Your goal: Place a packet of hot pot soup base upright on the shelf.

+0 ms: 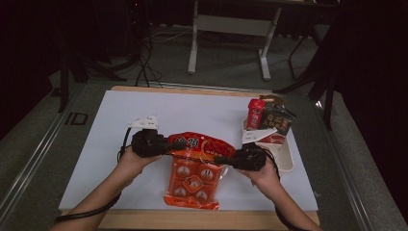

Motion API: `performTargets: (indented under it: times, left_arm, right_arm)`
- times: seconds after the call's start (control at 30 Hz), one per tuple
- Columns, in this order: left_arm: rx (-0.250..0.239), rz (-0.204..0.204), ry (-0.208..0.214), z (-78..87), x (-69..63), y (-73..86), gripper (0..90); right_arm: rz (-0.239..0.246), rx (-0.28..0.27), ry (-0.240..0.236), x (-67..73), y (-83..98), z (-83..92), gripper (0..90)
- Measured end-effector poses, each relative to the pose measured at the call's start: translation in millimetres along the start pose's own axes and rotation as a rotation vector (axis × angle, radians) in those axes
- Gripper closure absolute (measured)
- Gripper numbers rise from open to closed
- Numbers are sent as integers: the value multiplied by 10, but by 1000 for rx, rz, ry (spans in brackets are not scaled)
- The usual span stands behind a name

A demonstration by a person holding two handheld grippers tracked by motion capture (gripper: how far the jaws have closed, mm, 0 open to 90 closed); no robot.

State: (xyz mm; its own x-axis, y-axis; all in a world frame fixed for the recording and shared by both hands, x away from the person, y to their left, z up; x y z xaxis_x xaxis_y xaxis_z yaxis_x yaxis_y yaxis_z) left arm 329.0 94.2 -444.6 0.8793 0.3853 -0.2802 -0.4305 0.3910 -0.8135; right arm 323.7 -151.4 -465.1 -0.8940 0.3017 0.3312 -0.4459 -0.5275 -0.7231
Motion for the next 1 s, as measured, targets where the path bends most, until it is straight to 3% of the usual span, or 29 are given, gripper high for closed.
performTargets:
  times: [0.13, 0.23, 0.5, 0.67, 0.77, 0.87, 1.0]
  left_arm:
    - [-28, -31, 8, 90, -91, -88, 890]
    - [-40, -49, 17, 128, -122, -126, 887]
    - [-80, -64, 33, 167, -125, -179, 869]
    - [-120, -73, 49, 185, -131, -190, 713]
    - [-127, -64, 56, 186, -124, -182, 677]
    - [-122, -53, 26, 170, -101, -154, 466]
    - [-147, -16, 12, 180, -55, -113, 257]
  right_arm:
    - [23, -15, 5, 106, -55, 80, 900]
    - [41, -35, 39, 166, -129, 164, 900]
    - [76, -65, 67, 184, -250, 280, 900]
    - [83, -87, 49, 195, -350, 369, 900]
    - [100, -88, 63, 218, -384, 393, 900]
    - [105, -83, 76, 221, -425, 410, 900]
    - [110, -91, 81, 230, -451, 441, 900]
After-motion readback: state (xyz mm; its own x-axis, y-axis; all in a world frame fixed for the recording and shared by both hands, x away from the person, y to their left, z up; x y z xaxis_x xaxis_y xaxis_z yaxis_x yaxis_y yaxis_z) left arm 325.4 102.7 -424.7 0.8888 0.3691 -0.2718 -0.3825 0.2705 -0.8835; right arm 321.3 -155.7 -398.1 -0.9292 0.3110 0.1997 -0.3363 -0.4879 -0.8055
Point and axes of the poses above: each handheld gripper's, and its own axes: z roughly backward along the jaws, y roughly out of its underside, x roughly to its left, the point moved 5 cm from there along -z, roughly forward along the jaws, and after that the axes turned 9 degrees about x, right-handed, at the moved point
